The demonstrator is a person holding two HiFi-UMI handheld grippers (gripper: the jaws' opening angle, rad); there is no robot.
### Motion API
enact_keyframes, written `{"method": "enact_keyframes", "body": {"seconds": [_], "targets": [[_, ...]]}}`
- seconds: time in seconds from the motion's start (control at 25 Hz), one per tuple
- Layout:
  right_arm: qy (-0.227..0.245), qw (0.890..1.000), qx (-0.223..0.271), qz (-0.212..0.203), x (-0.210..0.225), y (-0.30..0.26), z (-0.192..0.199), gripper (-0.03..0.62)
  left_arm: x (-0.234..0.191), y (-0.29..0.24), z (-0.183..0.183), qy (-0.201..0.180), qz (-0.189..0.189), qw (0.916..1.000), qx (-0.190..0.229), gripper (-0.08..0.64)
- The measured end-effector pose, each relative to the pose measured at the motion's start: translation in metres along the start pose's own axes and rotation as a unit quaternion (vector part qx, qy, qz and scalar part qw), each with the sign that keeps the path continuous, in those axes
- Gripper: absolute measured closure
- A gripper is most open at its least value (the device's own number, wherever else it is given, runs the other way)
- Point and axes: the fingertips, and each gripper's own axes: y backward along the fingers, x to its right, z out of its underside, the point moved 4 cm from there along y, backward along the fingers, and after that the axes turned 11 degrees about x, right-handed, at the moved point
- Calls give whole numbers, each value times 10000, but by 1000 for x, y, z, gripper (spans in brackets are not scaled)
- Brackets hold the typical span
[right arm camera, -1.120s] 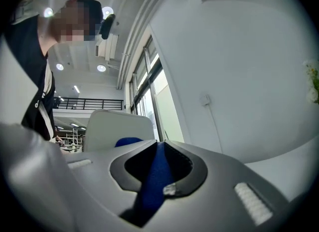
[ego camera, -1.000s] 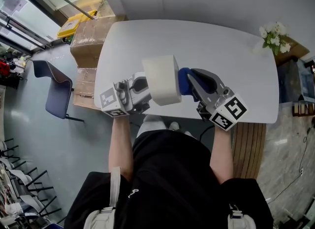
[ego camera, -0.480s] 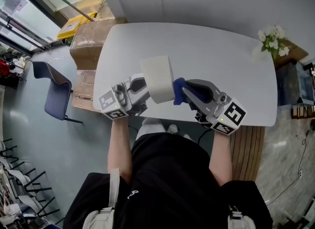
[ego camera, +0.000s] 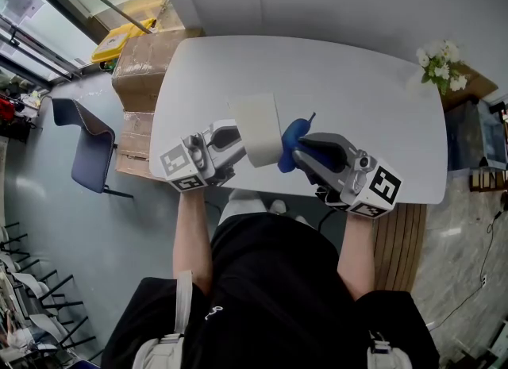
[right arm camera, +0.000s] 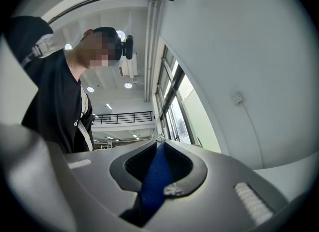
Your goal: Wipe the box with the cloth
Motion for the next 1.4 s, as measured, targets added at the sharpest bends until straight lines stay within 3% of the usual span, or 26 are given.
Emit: {"method": "enact_keyframes", "body": {"seconds": [0.24, 0.4, 0.6, 0.92, 1.12, 1.32, 1.4], "targets": [[37, 9998, 177, 62, 1, -1, -4, 549, -2, 2, 6, -72, -11, 9996, -255, 511], [66, 9990, 357, 253, 5, -2, -9, 549, -3, 4, 13, -209, -57, 9974, -689, 514], [212, 9961, 527, 680, 20, 0, -14, 549, -11, 5, 28, -286, -224, 9920, -1211, 515], [827, 9853, 335, 1454, 39, -2, -11, 548, -14, 6, 46, -448, -196, 9809, -1884, 515], [985, 9759, 260, 1930, 51, 1, -9, 549, -19, 6, 61, -624, -173, 9635, -2599, 515], [1077, 9649, 149, 2391, 63, 7, -4, 549, -26, 13, 87, -820, -126, 9251, -3705, 515], [1093, 9613, 92, 2528, 68, 7, -1, 549, -29, 15, 97, -756, -151, 9134, -3997, 515]]}}
